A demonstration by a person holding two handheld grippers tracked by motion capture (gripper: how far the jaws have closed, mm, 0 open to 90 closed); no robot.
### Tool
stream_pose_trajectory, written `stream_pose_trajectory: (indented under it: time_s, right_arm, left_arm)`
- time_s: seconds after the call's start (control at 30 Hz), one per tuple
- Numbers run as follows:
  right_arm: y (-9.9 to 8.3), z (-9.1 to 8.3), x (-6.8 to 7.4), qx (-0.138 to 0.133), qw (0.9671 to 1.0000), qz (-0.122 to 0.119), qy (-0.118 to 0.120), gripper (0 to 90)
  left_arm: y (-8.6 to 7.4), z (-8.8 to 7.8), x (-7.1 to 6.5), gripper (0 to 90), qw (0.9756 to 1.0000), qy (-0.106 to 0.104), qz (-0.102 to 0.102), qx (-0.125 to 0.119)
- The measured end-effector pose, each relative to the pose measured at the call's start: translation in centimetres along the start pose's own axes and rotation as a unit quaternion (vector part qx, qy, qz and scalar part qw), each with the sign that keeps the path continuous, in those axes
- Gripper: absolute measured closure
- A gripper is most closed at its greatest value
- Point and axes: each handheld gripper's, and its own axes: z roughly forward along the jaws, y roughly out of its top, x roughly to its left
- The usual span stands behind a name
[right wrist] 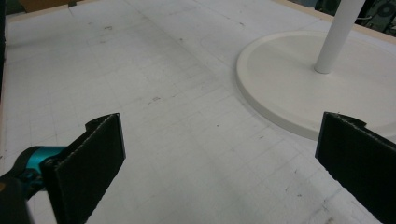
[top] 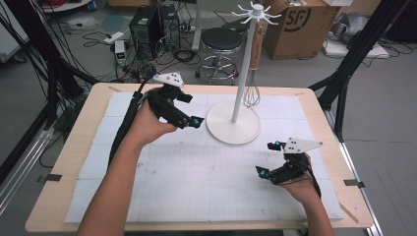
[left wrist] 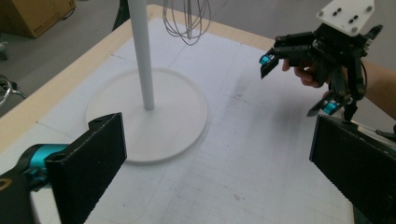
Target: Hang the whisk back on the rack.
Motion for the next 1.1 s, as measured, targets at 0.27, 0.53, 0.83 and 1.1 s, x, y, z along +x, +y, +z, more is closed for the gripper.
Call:
stream_pose_trajectory:
  time_s: [0.27,0.53,0.83,1.1]
  right_arm:
    - [0.0,0.2,0.1,0.004,1.0,0.0,-0.001,0.4]
    - [0.0,0.3,0.2,0.006,1.0,-0.001,-0.005,0.3]
    - [0.1,0.3,0.2,0.007,1.0,-0.004,-0.005,0.3]
    - [0.1,0.4,0.2,0.008,1.0,-0.003,-0.004,0.3]
  left_arm:
    - [-3.2,-0.3,-0.7,1.6,0.9998,-0.012,-0.003,-0.013]
    - [-6.0,-0.1,-1.5,1.6,0.9997,-0.016,-0.009,-0.014]
    - [-8.9,-0.7,-2.4,1.7,0.9997,-0.01,-0.012,-0.021]
    - [-11.4,-1.4,-3.0,1.6,0.9996,0.009,-0.015,-0.022]
